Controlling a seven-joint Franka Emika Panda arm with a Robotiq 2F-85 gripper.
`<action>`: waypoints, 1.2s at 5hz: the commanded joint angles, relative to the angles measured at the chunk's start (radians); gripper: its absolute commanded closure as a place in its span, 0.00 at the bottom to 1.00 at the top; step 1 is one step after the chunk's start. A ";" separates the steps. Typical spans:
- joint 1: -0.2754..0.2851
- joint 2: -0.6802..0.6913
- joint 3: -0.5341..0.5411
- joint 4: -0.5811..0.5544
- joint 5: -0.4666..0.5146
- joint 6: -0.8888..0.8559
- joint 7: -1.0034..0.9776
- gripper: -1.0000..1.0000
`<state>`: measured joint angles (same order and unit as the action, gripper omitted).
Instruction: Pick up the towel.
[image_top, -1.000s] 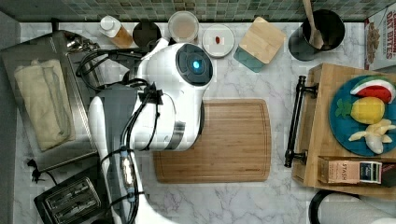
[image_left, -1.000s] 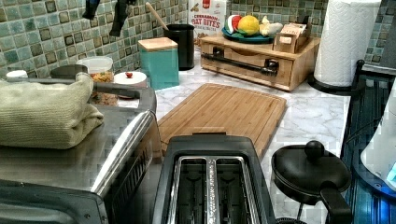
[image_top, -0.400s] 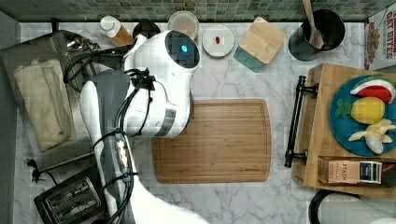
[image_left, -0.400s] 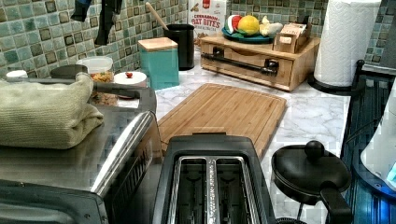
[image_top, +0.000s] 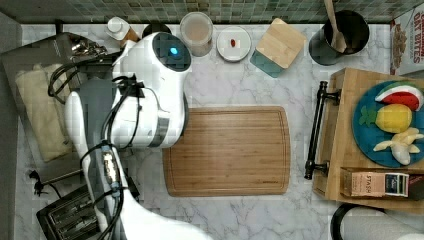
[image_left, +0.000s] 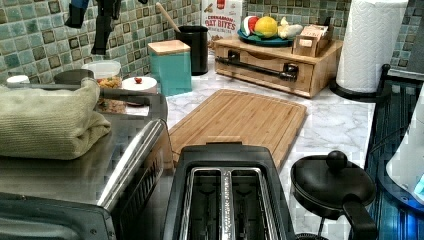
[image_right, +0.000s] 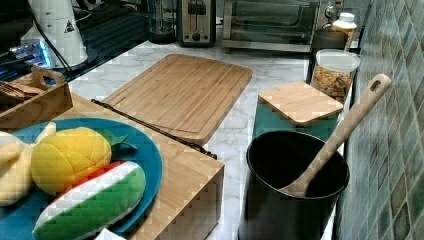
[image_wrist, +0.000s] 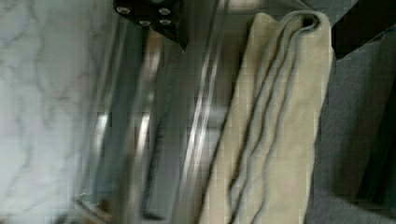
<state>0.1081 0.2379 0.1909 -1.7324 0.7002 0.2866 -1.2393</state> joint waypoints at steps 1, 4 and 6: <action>0.125 0.068 0.078 0.206 -0.060 0.089 0.071 0.00; 0.176 0.170 0.029 0.269 -0.211 0.169 0.333 0.00; 0.183 0.203 0.019 0.305 -0.218 0.097 0.375 1.00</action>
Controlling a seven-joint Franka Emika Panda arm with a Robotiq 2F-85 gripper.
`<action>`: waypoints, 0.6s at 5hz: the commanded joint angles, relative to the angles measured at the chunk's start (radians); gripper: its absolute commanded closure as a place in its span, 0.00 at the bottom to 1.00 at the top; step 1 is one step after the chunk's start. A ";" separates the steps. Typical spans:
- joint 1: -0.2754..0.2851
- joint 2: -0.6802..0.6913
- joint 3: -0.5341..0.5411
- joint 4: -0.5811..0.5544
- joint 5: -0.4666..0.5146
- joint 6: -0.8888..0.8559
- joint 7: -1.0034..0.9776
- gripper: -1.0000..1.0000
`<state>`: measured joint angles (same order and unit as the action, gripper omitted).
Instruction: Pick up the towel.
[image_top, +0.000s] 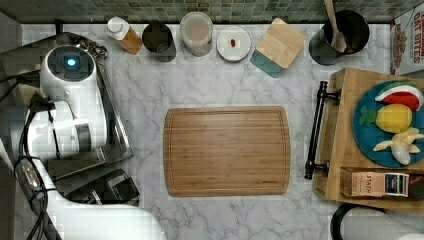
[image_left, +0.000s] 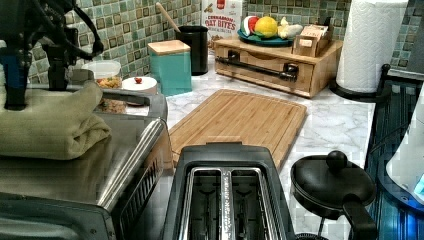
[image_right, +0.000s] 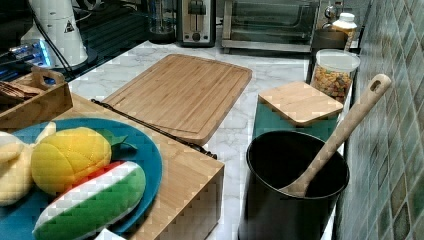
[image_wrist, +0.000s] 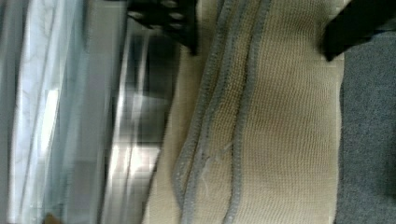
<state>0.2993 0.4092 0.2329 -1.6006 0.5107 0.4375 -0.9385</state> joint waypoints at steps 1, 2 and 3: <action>-0.009 0.007 -0.012 0.144 -0.022 -0.041 0.052 1.00; -0.004 0.000 -0.008 0.145 -0.023 -0.057 0.054 1.00; -0.034 -0.059 -0.011 0.096 -0.020 -0.027 0.060 1.00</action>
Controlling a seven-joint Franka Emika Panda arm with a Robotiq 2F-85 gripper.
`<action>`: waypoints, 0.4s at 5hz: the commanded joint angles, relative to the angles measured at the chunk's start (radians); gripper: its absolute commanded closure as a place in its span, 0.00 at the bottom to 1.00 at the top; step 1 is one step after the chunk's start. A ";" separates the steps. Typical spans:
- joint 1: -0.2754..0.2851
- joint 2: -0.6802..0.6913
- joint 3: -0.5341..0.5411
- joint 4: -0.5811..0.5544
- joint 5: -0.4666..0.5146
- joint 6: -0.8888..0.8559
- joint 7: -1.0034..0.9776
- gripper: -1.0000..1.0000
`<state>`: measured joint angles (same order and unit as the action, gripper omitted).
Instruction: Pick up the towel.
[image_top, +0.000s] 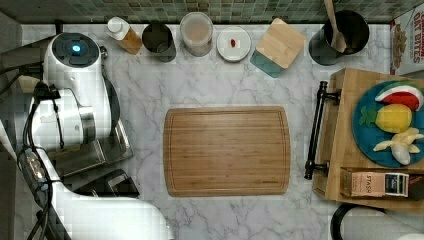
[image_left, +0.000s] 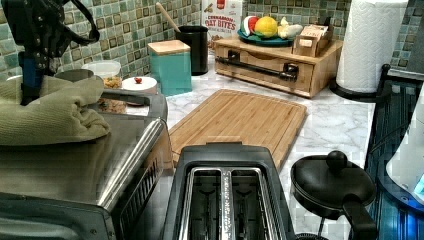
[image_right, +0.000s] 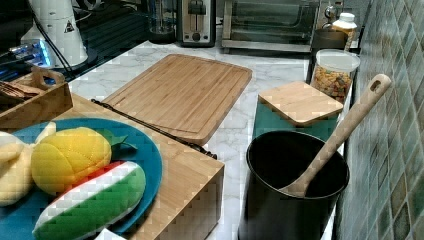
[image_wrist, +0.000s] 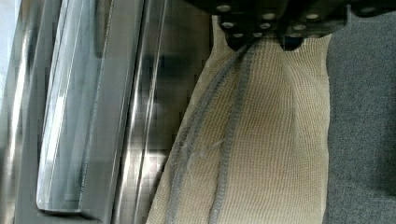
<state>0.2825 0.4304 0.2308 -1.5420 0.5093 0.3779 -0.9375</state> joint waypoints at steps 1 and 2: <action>-0.066 -0.230 -0.054 -0.102 0.031 0.128 0.027 1.00; -0.125 -0.374 -0.094 -0.233 0.062 0.251 0.004 1.00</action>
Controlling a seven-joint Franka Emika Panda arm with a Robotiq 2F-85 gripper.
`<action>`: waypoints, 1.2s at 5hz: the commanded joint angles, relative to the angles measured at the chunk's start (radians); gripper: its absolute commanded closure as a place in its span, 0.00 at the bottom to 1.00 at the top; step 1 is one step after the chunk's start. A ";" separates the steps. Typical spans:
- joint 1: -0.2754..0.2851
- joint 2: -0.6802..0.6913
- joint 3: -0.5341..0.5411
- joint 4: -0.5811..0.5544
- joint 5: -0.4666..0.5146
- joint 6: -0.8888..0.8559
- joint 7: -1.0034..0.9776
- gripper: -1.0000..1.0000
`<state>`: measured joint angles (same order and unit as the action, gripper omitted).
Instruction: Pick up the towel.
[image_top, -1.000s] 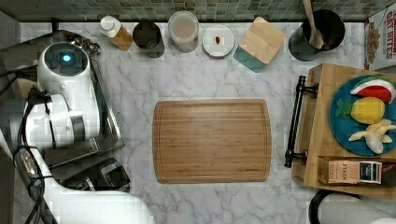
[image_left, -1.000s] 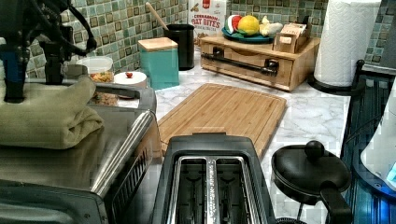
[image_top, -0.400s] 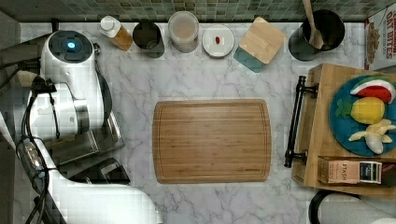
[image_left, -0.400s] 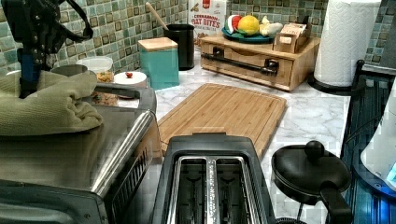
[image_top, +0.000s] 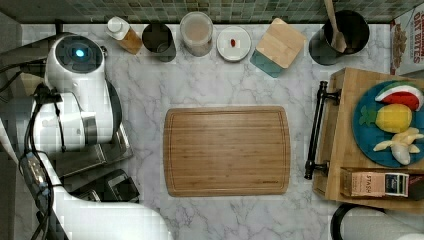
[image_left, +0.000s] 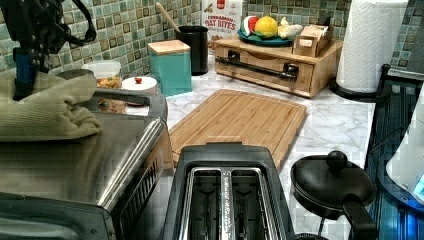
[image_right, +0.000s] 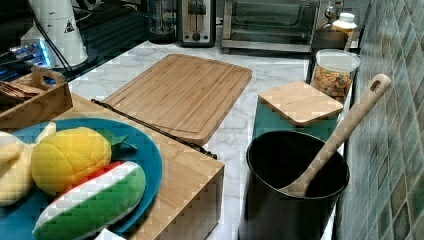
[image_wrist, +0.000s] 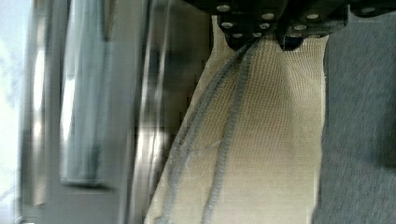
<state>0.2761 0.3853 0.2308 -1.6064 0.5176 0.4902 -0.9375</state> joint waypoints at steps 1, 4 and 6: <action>-0.160 -0.410 -0.153 -0.246 0.064 0.200 0.020 1.00; -0.217 -0.447 -0.266 -0.291 -0.270 0.119 0.303 1.00; -0.218 -0.400 -0.293 -0.241 -0.405 -0.046 0.419 1.00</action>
<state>-0.0221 -0.0201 -0.1069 -1.9512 0.1165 0.4414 -0.5464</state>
